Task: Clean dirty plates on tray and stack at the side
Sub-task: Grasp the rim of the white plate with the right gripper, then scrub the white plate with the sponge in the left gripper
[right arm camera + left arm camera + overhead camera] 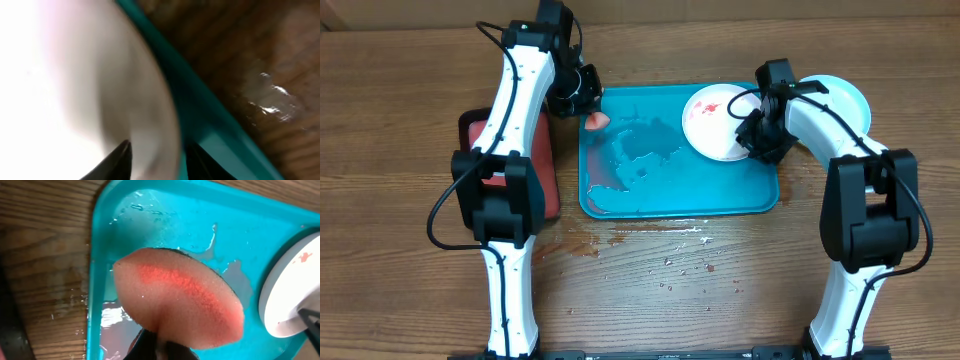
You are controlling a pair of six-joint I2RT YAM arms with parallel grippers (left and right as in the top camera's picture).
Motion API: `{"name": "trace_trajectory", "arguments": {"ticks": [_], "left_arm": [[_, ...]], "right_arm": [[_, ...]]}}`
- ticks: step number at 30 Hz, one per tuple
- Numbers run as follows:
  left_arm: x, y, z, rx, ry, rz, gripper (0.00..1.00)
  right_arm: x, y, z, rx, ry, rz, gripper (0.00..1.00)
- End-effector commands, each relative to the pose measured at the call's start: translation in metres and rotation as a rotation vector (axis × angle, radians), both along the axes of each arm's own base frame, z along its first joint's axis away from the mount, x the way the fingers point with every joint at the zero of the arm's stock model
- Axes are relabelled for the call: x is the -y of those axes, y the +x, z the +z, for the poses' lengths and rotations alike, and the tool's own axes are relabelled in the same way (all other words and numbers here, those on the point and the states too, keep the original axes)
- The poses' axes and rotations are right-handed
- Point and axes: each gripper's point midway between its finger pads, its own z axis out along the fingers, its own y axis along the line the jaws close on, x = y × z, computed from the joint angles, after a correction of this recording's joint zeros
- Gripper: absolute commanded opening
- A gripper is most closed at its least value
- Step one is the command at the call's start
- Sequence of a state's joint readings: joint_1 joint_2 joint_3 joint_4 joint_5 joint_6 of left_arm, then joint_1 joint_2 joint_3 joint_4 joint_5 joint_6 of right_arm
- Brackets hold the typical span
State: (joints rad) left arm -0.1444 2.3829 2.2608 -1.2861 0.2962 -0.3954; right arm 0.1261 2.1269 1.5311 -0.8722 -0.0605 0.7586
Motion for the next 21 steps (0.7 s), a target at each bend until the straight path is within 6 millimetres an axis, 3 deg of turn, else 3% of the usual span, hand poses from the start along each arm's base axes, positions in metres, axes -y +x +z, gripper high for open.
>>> {"name": "trace_trajectory", "arguments": {"ticks": [1, 3, 4, 14, 16, 17, 18, 21], "left_arm": [[0.02, -0.003, 0.02, 0.072, -0.011, -0.12, 0.04], [0.032, -0.006, 0.02, 0.083, -0.008, -0.176, 0.04], [0.038, -0.008, 0.02, 0.088, -0.007, -0.198, 0.04], [0.093, -0.024, 0.019, 0.12, -0.006, -0.344, 0.04], [0.101, -0.027, 0.019, 0.121, -0.007, -0.359, 0.04], [0.104, -0.028, 0.019, 0.12, -0.007, -0.365, 0.04], [0.106, -0.029, 0.019, 0.121, -0.008, -0.368, 0.04], [0.112, -0.029, 0.019, 0.116, -0.016, -0.334, 0.04]], "right_arm": [[-0.023, -0.002, 0.003, 0.035, 0.109, 0.124, 0.18], [-0.033, 0.0, 0.005, 0.06, 0.144, 0.205, 0.06], [-0.035, 0.0, 0.006, 0.067, 0.143, 0.237, 0.04], [-0.045, -0.012, 0.003, 0.091, 0.068, 0.615, 0.04], [-0.045, -0.011, 0.003, 0.096, 0.068, 0.615, 0.13], [-0.045, -0.01, 0.003, 0.099, 0.066, 0.615, 0.24], [-0.043, -0.009, 0.003, 0.102, 0.058, 0.613, 0.43], [-0.039, -0.003, 0.003, 0.116, 0.024, 0.599, 0.61]]}}
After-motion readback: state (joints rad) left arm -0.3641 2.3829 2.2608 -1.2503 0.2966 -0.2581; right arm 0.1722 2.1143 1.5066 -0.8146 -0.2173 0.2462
